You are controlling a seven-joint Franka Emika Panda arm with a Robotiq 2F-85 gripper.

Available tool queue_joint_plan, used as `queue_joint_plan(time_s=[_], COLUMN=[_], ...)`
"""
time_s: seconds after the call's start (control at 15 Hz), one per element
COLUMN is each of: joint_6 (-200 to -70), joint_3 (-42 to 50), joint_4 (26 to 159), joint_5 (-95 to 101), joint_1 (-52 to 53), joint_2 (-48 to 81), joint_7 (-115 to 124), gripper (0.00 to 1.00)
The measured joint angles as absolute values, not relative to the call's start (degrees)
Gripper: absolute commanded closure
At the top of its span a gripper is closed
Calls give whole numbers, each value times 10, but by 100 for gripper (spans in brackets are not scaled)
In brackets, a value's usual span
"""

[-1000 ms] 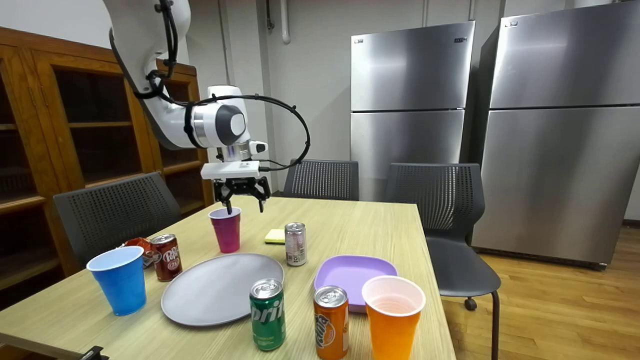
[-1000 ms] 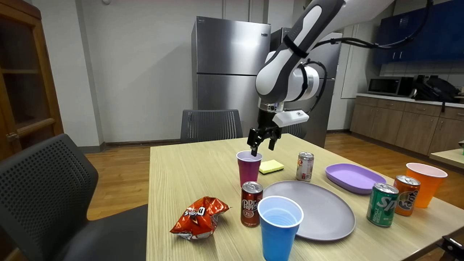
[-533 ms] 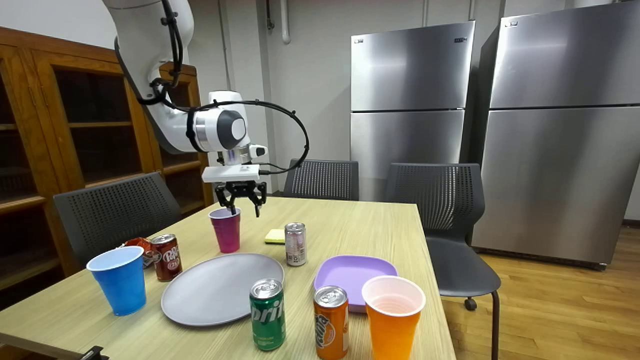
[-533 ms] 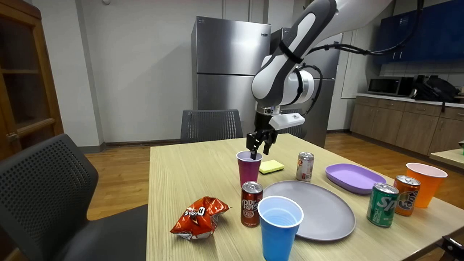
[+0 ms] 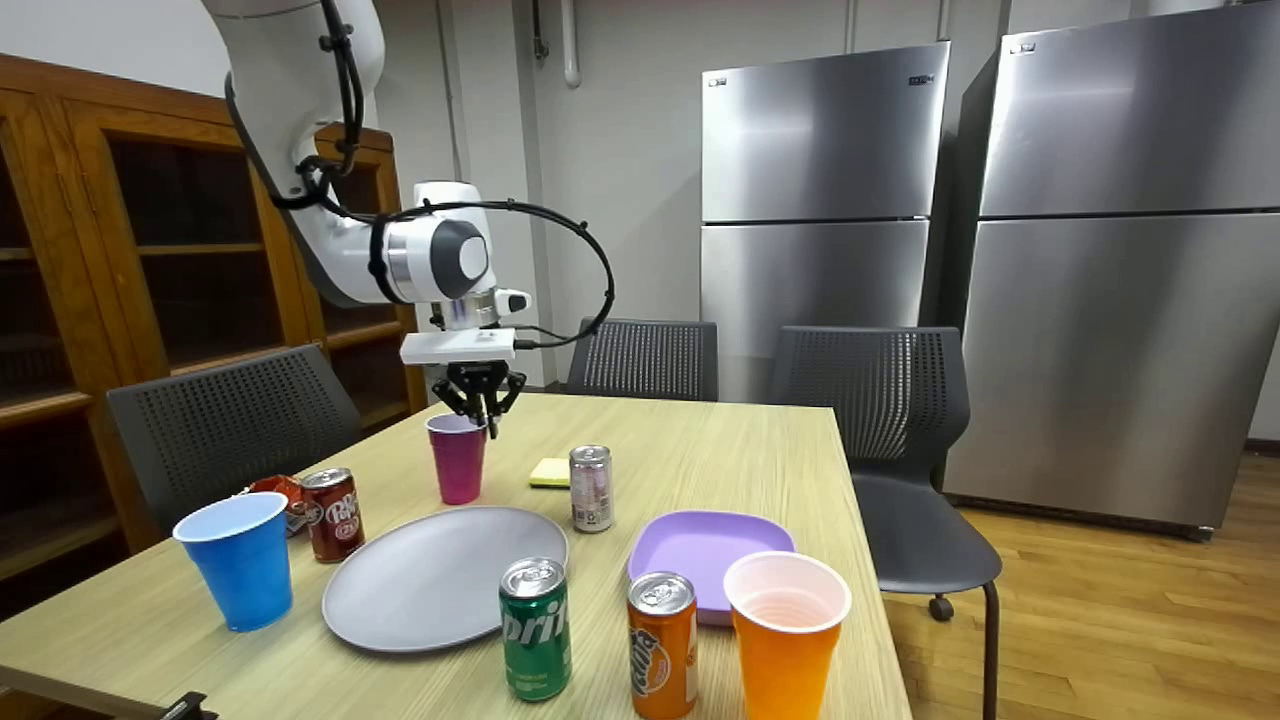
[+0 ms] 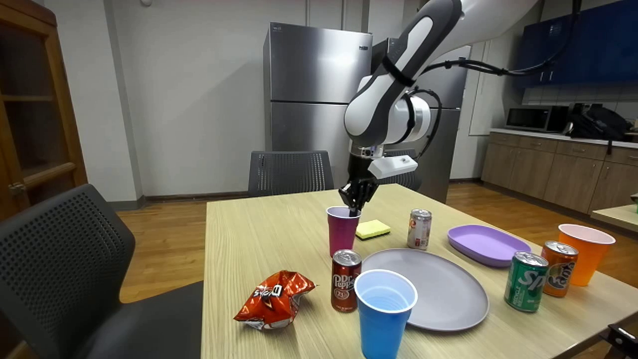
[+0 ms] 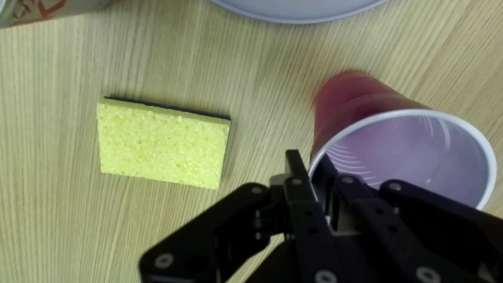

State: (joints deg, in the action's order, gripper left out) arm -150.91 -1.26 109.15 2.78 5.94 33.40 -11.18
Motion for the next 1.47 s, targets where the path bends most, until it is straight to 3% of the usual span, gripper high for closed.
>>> queue_joint_plan(time_s=[0.53,1.47], joint_6=[-1509,-1509], joint_3=[-17,-13], joint_4=[1111,1283], joint_5=[28,-9], joint_1=[66,56], joint_2=[309,145], joint_7=[-89,35], gripper=[99,99])
